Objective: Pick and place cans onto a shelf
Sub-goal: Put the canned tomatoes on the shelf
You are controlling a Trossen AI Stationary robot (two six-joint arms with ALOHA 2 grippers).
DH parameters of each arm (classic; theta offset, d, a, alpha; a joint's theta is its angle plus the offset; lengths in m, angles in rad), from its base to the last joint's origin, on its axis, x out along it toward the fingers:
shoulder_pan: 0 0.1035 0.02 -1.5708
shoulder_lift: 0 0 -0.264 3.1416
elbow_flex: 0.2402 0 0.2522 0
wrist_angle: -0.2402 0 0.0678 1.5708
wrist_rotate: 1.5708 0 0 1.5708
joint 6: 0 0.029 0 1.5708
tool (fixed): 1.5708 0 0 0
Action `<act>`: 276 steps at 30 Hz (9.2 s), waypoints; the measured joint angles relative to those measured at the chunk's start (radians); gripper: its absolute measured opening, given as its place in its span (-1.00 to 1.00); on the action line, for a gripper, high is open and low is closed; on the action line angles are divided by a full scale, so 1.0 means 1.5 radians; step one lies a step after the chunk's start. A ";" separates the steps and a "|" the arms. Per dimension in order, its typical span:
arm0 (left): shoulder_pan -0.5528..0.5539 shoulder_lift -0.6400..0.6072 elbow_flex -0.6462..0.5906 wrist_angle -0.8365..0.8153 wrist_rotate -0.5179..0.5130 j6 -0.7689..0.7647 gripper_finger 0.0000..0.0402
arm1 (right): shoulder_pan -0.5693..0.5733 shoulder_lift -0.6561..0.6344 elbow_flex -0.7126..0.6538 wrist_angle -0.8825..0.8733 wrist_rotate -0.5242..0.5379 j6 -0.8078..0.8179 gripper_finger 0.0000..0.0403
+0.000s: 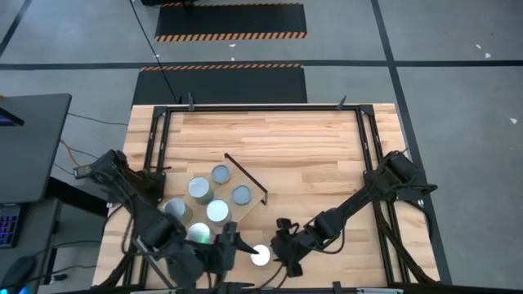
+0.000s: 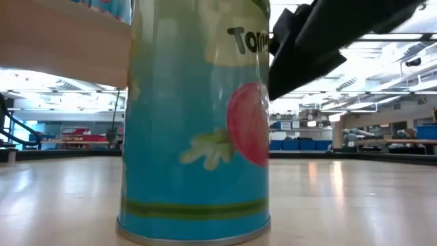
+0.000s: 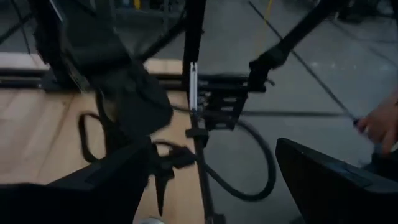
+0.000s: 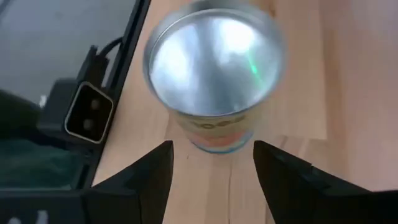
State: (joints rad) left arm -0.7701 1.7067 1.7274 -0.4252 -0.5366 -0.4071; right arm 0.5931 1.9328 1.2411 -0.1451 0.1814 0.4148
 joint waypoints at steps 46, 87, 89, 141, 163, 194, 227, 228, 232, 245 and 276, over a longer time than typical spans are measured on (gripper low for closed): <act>0.137 0.236 -0.001 -0.144 0.262 0.077 0.73 | 0.184 -0.287 0.001 -0.555 0.160 0.630 0.14; 0.140 0.232 0.002 -0.154 0.219 -0.004 0.25 | 0.184 -0.268 0.001 -0.532 0.180 0.642 0.14; 0.140 0.225 0.002 -0.154 0.209 -0.001 0.31 | 0.184 -0.268 0.001 -0.532 0.180 0.642 0.14; 0.096 0.260 -0.001 -0.132 0.148 -0.127 0.84 | 0.184 -0.268 0.001 -0.532 0.180 0.647 0.14; 0.113 0.276 0.021 -0.151 0.204 -0.093 0.53 | 0.179 -0.264 0.001 -0.514 0.180 0.648 0.14; -0.103 0.179 0.388 -0.744 0.183 0.000 0.55 | 0.173 -0.264 0.000 -0.492 0.180 0.654 0.14; -0.196 -0.030 0.042 -0.625 0.163 -0.195 0.55 | 0.130 -0.264 0.000 -0.422 0.144 0.578 0.14; -0.198 -0.037 0.023 -0.607 0.163 -0.192 0.55 | 0.131 -0.264 0.000 -0.418 0.142 0.577 0.14; -0.207 -0.063 -0.028 -0.576 0.172 -0.187 0.55 | 0.131 -0.264 0.000 -0.410 0.140 0.577 0.14; -0.208 -0.089 -0.057 -0.588 0.170 -0.183 0.59 | 0.119 -0.264 0.000 -0.380 0.145 0.609 0.14; -0.216 -0.115 -0.057 -0.608 0.176 -0.192 0.76 | 0.078 -0.264 0.000 -0.348 0.088 0.518 0.17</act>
State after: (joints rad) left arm -1.0935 1.5339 1.6421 -1.3374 -0.2733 -0.6944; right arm 0.7101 1.5372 1.2415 -0.6670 0.3138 1.1920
